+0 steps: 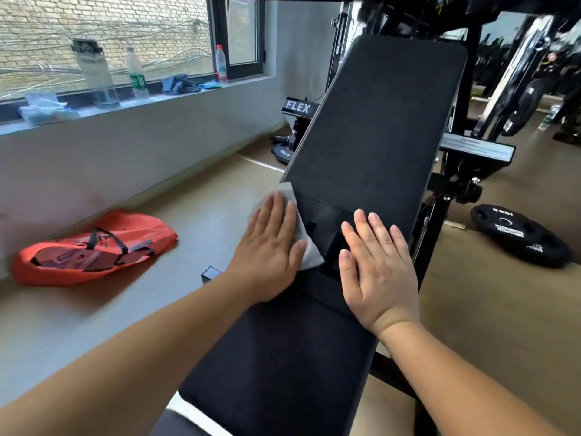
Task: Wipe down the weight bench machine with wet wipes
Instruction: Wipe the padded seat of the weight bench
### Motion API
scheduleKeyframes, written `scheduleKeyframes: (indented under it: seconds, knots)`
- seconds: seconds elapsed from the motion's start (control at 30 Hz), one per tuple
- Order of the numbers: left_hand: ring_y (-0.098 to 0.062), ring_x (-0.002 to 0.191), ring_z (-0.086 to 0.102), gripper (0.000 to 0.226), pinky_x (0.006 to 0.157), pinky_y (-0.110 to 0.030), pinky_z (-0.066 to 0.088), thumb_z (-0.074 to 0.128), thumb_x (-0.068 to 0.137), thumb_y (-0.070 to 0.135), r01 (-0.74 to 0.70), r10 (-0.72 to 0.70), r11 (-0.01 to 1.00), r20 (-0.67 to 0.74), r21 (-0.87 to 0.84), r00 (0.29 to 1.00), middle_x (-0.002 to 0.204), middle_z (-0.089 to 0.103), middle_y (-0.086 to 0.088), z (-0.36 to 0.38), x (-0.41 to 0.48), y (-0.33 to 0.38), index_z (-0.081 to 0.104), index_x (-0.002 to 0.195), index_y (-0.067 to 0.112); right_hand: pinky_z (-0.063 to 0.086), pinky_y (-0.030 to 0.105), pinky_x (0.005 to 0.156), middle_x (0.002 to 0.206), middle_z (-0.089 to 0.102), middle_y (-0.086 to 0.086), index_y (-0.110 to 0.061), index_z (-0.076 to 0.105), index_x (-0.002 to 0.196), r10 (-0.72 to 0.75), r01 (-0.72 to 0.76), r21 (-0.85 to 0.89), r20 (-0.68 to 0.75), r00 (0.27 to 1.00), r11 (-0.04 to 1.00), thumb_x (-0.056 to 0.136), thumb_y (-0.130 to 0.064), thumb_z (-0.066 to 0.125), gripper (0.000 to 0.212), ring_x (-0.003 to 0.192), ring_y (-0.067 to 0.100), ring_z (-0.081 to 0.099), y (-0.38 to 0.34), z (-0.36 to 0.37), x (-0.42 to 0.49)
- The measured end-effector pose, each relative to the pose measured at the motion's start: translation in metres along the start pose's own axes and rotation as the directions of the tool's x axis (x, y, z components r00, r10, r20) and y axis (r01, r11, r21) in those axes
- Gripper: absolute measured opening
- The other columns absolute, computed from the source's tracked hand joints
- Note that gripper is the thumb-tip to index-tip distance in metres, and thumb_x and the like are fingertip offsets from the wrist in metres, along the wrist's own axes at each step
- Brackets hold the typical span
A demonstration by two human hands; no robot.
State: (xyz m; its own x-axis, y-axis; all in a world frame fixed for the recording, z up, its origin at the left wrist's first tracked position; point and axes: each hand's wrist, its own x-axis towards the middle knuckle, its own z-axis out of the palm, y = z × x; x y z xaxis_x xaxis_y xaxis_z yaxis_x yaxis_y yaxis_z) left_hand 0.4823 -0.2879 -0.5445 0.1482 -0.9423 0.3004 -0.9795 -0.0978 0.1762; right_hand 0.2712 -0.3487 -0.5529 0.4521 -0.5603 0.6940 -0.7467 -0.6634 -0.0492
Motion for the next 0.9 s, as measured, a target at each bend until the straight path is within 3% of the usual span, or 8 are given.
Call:
scheduleKeyframes:
  seconds: [0.13,0.17,0.23,0.33,0.4,0.53,0.7,0.9]
  knots:
    - [-0.020,0.156,-0.022,0.070,0.128,-0.040,-0.011,0.014,0.108,0.052,-0.403,0.399,0.910,0.064,0.097,0.915,0.170,-0.019,-0.008,0.006,-0.045,0.014,-0.010,0.163,0.016,0.022,0.050,0.126,0.162,0.041,0.005,-0.017,0.055,0.149,-0.007,0.007,-0.005,0.002,1.000,1.000,0.107,-0.039,0.031,0.053,0.154,0.023,0.032,0.001,0.001,0.002]
    - [-0.018,0.156,-0.024,0.070,0.126,-0.036,-0.015,0.014,0.108,0.053,-0.412,0.407,0.904,0.064,0.112,0.911,0.170,-0.019,-0.007,0.002,-0.038,0.005,-0.011,0.163,0.018,0.022,0.050,0.126,0.162,0.042,0.005,-0.017,0.055,0.149,-0.007,0.007,-0.006,0.004,1.000,1.000,0.107,-0.039,0.031,0.053,0.154,0.024,0.032,0.001,0.001,0.001]
    - [-0.015,0.153,-0.030,0.074,0.124,-0.032,-0.019,0.004,0.102,0.059,-0.249,0.244,0.963,0.061,0.100,0.968,0.170,-0.021,-0.007,-0.009,-0.014,-0.013,-0.015,0.162,0.021,0.021,0.050,0.126,0.162,0.041,0.004,-0.017,0.055,0.149,0.001,-0.001,-0.003,0.010,1.000,1.000,0.106,-0.038,0.031,0.053,0.154,0.023,0.032,0.001,0.000,0.001]
    - [-0.016,0.150,-0.036,0.078,0.127,-0.041,-0.011,-0.005,0.097,0.062,-0.037,0.034,0.998,0.076,0.042,0.997,0.166,-0.030,-0.007,-0.009,-0.008,-0.013,-0.019,0.161,0.019,0.020,0.050,0.127,0.163,0.040,0.004,-0.018,0.054,0.150,0.008,-0.008,0.001,0.024,1.000,1.000,0.107,-0.039,0.030,0.053,0.155,0.021,0.029,0.000,0.000,0.000]
    - [-0.022,0.154,-0.029,0.076,0.128,-0.047,-0.005,0.000,0.102,0.059,-0.202,0.199,0.978,0.058,0.057,0.978,0.168,-0.026,-0.011,0.001,-0.034,0.012,-0.014,0.162,0.015,0.021,0.050,0.126,0.162,0.041,0.004,-0.018,0.055,0.149,0.005,-0.005,0.010,0.022,1.000,1.000,0.107,-0.039,0.030,0.054,0.155,0.022,0.031,0.000,0.000,0.001]
    - [-0.022,0.157,-0.019,0.071,0.129,-0.043,-0.007,0.018,0.109,0.052,-0.538,0.529,0.833,0.096,0.128,0.843,0.171,-0.015,-0.009,0.004,-0.048,0.019,-0.009,0.163,0.016,0.021,0.050,0.126,0.163,0.040,0.004,-0.019,0.054,0.150,-0.006,0.005,0.011,0.026,1.000,1.000,0.108,-0.040,0.027,0.054,0.155,0.022,0.030,0.001,0.000,0.001]
    - [-0.015,0.151,-0.034,0.074,0.127,-0.043,-0.009,0.001,0.100,0.060,-0.122,0.120,0.992,0.057,0.028,0.991,0.167,-0.028,-0.005,-0.001,-0.001,0.021,-0.020,0.160,0.022,0.021,0.049,0.126,0.163,0.040,0.004,-0.013,0.051,0.152,0.015,-0.015,0.054,0.006,1.000,0.998,0.107,-0.039,0.028,0.056,0.155,0.019,0.030,0.000,0.000,0.000]
    - [-0.019,0.156,-0.023,0.072,0.129,-0.043,-0.006,0.024,0.110,0.047,-0.451,0.449,0.892,0.045,0.031,0.892,0.171,-0.020,-0.004,0.015,-0.064,0.072,-0.016,0.162,0.017,0.012,0.040,0.130,0.169,0.027,0.007,-0.008,0.031,0.161,0.361,-0.343,0.193,-0.063,0.930,0.919,0.107,-0.043,0.019,0.065,0.159,0.017,0.015,-0.002,-0.001,-0.005]
